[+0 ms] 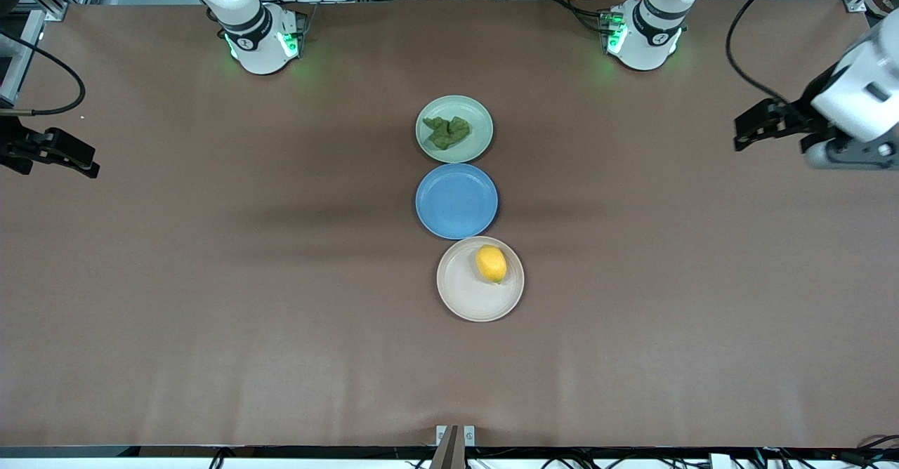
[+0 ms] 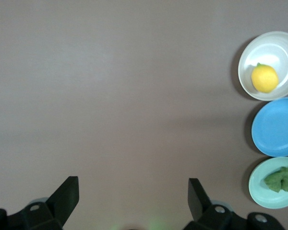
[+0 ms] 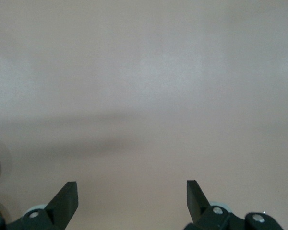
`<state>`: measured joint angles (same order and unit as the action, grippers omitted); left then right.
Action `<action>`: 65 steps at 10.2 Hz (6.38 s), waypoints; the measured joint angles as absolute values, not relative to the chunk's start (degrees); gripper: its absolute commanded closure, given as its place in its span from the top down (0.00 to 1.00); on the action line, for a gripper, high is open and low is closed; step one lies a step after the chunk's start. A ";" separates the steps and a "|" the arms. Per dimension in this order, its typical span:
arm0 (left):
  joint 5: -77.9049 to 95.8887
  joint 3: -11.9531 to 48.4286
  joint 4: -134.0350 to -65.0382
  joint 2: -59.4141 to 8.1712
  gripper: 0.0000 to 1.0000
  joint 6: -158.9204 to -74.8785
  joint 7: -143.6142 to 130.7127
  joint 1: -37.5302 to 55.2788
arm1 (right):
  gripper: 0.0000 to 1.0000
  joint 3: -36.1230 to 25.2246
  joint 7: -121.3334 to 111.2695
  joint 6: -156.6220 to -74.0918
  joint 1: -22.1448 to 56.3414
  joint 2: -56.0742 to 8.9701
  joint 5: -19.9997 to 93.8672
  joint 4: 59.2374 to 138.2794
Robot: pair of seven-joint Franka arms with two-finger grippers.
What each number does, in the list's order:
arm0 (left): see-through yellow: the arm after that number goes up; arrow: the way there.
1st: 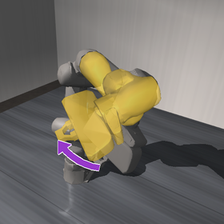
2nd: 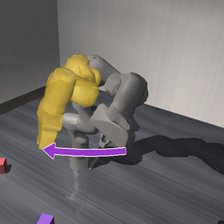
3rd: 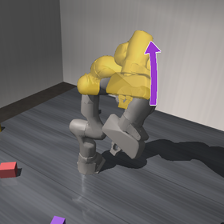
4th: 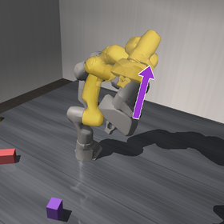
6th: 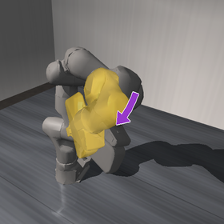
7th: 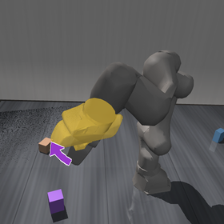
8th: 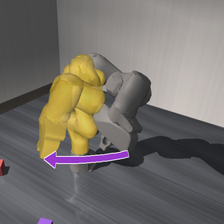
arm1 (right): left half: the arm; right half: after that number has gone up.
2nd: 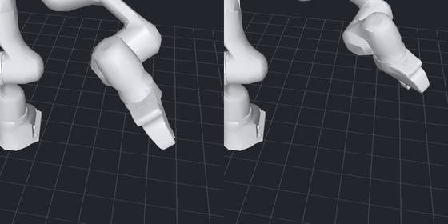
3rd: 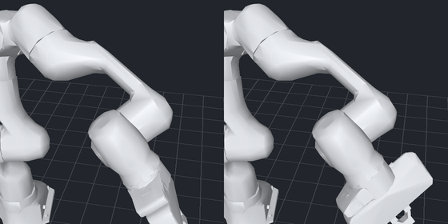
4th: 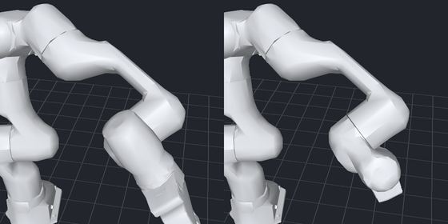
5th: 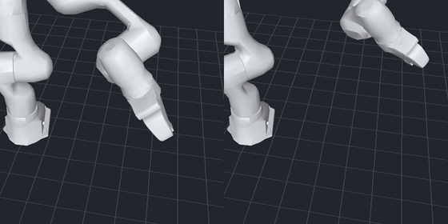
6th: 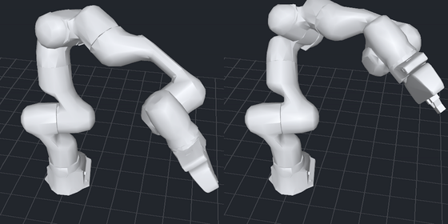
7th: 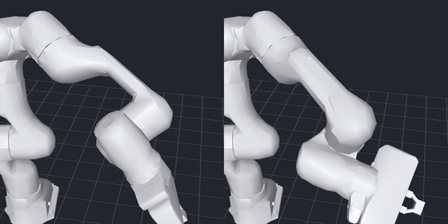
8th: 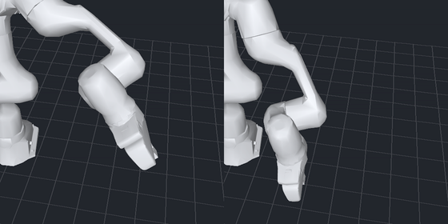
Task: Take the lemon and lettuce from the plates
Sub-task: 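Reach the left gripper down over the lemon on the cream plate, then grasp the lemon with the left gripper while the right gripper reaches inward, then carry the lemon off the plate while the right gripper reaches the lettuce, then lower the lemon onto the table while the right gripper grasps lettuce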
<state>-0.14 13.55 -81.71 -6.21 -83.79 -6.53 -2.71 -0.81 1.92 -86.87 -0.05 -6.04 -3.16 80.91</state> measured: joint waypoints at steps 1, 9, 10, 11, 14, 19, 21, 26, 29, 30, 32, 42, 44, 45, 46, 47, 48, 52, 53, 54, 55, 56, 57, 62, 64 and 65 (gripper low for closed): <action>0.74 13.83 -81.79 -8.09 1.00 -85.89 -8.92 -0.65 | 1.00 -0.83 1.92 -86.87 -0.05 -6.06 -3.16 80.93; 1.42 14.06 -82.24 -30.61 1.00 -120.39 -27.03 17.68 | 1.00 -1.00 0.50 -84.70 -0.24 -6.24 -2.99 81.11; 1.42 14.01 -82.22 -32.45 1.00 -122.55 -28.47 19.47 | 1.00 -1.05 -0.54 -84.68 -0.25 -6.24 -2.98 81.14; 1.41 13.93 -82.20 -34.06 1.00 -124.89 -29.34 21.09 | 1.00 -1.04 -0.82 -84.66 -0.22 -6.25 -2.97 81.19; 1.41 13.73 -82.19 -39.10 1.00 -133.45 -31.72 23.67 | 1.00 -0.78 -0.83 -84.12 0.13 -6.31 -2.65 81.49; -4.25 13.17 -82.11 -43.02 1.00 -134.97 -31.81 24.67 | 1.00 4.83 8.04 -84.63 1.19 -6.58 -2.32 84.57; -4.41 13.11 -82.10 -44.90 1.00 -134.97 -32.39 24.73 | 1.00 7.83 12.97 -87.38 1.39 -6.64 -2.32 87.06; -4.65 9.16 -81.99 -47.73 1.00 -135.49 -37.57 28.48 | 1.00 13.42 21.50 -94.49 1.77 -7.50 -2.28 92.83; -4.65 9.07 -81.91 -48.26 0.27 -135.50 -40.46 29.21 | 1.00 18.10 30.79 -101.84 2.42 -9.54 -2.27 96.64; -4.65 9.06 -81.84 -48.27 0.00 -135.52 -40.50 29.40 | 1.00 19.25 32.80 -104.50 2.55 -9.90 -2.27 98.54; -4.66 8.96 -81.00 -48.23 0.00 -135.77 -40.52 29.54 | 1.00 22.47 39.05 -110.86 2.62 -10.80 -2.23 102.33; -5.23 7.99 -78.22 -23.85 0.00 -109.51 -30.80 17.92 | 1.00 32.55 70.07 -124.48 12.90 -20.80 -9.00 110.34; -5.22 8.07 -78.84 -20.66 0.00 -104.22 -24.46 11.95 | 1.00 34.56 75.69 -125.23 14.38 -23.20 -11.25 110.44; -5.20 8.10 -79.31 -20.29 0.00 -103.24 -22.35 9.81 | 1.00 35.03 77.67 -126.19 15.12 -24.15 -11.65 110.45; -5.19 8.11 -80.14 -20.46 0.00 -103.15 -21.18 8.22 | 1.00 35.45 80.05 -127.29 15.90 -25.06 -12.60 110.46; -4.92 8.13 -81.27 -21.00 0.00 -103.12 -20.80 7.11 | 1.00 35.75 82.47 -128.06 16.66 -25.90 -13.95 110.46; -4.10 8.15 -82.35 -22.28 0.00 -103.16 -20.67 5.90 | 1.00 35.94 84.70 -128.82 17.47 -26.74 -15.10 110.50; -2.29 8.16 -82.90 -29.65 0.00 -103.75 -13.59 0.14 | 1.00 36.64 89.21 -131.91 18.93 -27.96 -16.61 112.33; -2.29 8.16 -82.91 -31.45 0.00 -104.20 -13.42 -0.44 | 1.00 36.74 91.13 -134.29 19.27 -27.99 -18.04 113.74; -2.29 8.16 -82.95 -33.34 0.00 -105.70 -13.40 -0.59 | 1.00 36.81 93.58 -137.41 19.44 -28.07 -19.97 115.66; -2.29 8.26 -82.98 -35.41 0.00 -108.03 -13.40 -0.55 | 1.00 36.87 95.59 -139.37 19.47 -28.17 -21.44 117.20; -2.29 8.43 -82.98 -37.41 0.00 -110.28 -13.40 -0.45 | 1.00 37.10 96.32 -140.08 19.48 -28.24 -21.76 117.83; -2.29 8.55 -82.95 -39.21 0.00 -111.62 -13.40 -0.18 | 1.00 37.64 96.51 -140.13 19.48 -28.25 -21.76 117.99; -2.29 8.15 -82.94 -43.92 1.00 -113.37 -13.40 -0.46 | 1.00 38.63 101.89 -140.48 20.52 -29.50 -25.33 119.23; -2.76 7.88 -82.91 -44.34 1.00 -113.40 -13.40 -0.50 | 1.00 38.63 104.64 -141.43 20.86 -31.06 -28.03 119.29; -3.46 7.83 -82.62 -44.34 1.00 -113.44 -13.40 -0.55 | 1.00 38.63 104.82 -142.05 20.86 -31.59 -28.43 119.28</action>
